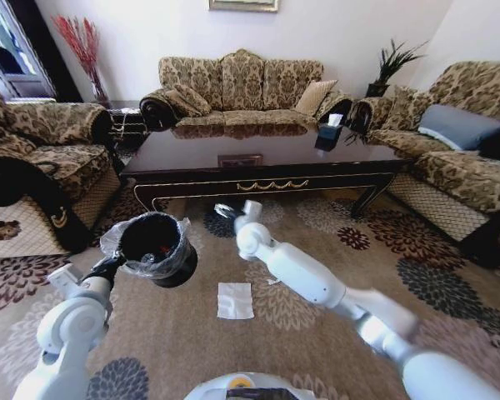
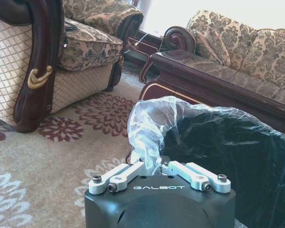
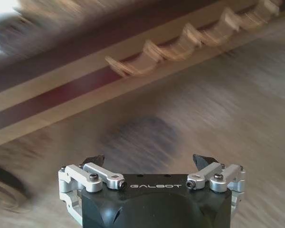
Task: Move to the front of the table and pick up the trash from the floor, then place it into the trash bin.
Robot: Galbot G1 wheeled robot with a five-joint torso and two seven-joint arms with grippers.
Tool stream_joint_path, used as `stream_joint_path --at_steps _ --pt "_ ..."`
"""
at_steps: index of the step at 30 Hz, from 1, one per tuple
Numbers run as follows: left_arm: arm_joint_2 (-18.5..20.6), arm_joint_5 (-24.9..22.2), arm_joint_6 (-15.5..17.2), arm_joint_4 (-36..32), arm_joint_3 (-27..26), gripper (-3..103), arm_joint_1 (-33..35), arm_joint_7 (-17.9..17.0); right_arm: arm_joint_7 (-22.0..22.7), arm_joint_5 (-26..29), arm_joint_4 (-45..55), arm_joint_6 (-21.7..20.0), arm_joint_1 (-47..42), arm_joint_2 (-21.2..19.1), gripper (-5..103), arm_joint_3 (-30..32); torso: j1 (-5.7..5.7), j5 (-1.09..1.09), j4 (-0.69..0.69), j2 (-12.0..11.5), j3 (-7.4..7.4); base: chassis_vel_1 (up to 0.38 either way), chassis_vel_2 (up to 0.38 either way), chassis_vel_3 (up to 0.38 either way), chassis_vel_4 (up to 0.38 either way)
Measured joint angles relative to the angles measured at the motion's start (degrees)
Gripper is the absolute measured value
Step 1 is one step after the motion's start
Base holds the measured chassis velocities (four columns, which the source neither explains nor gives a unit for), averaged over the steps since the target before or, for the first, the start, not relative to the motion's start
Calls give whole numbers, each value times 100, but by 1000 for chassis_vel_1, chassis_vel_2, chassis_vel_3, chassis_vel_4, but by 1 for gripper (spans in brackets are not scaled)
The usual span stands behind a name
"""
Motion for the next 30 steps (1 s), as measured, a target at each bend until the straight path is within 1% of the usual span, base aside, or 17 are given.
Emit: stream_joint_path --at_steps 1,3,4,5,6,9,10,11,14,16,17,21,22,25,30 --pt "0 0 0 0 0 3 0 0 0 0 0 0 0 0 100 0 0 0 0 0 0 0 0 0 0" --pt "-2 -30 0 3 -48 3 23 -8 224 -34 -242 -202 -294 82 100 317 0 0 2 0 -1 0 0 0 0" --pt "4 -41 3 3 -94 3 53 -22 413 -78 -453 -392 -494 136 100 554 0 0 3 0 0 0 0 0 0" --pt "8 -52 5 2 -119 3 70 -34 501 -89 -555 -489 -591 168 100 690 -1 0 3 0 0 0 0 0 0" --pt "8 -52 5 2 -119 3 70 -34 501 -89 -555 -489 -591 168 100 690 -1 0 3 0 0 0 0 0 0" --pt "14 -103 16 -42 -187 3 97 -72 617 -135 -838 -678 -813 252 100 1070 -1 -1 2 0 0 0 0 0 0" --pt "23 -143 22 -92 -237 3 114 -87 607 -206 -1003 -720 -930 297 100 1269 0 0 2 0 0 0 0 0 0" --pt "23 -143 22 -92 -237 3 114 -87 607 -206 -1003 -720 -930 297 100 1269 0 0 2 0 0 0 0 0 0" --pt "37 -197 30 -176 -311 3 148 -106 538 -333 -1252 -761 -1086 373 100 1538 -1 -1 2 0 -1 0 0 0 0" --pt "48 -222 35 -222 -356 3 172 -130 470 -462 -1528 -771 -1202 498 100 1845 -1 -1 2 0 -1 0 0 0 0" --pt "48 -222 35 -222 -356 3 172 -130 470 -462 -1528 -771 -1202 498 100 1845 -1 -1 2 0 -1 0 0 0 0" --pt "38 -262 28 -312 -396 3 146 -202 318 -642 -1822 -752 -1379 657 100 2248 -1 -2 2 0 -1 0 0 0 0" --pt "38 -262 28 -312 -396 3 146 -202 318 -642 -1822 -752 -1379 657 100 2248 -1 -2 2 0 -1 0 0 0 0" --pt "-53 -318 9 -482 -391 3 126 -207 125 -791 -1919 -736 -1566 686 100 2300 -1 -1 2 0 -1 0 0 0 0" --pt "-187 -325 3 -671 -314 3 99 -202 33 -897 -2052 -734 -1741 795 100 2400 -1 -1 1 0 -1 0 0 0 0"
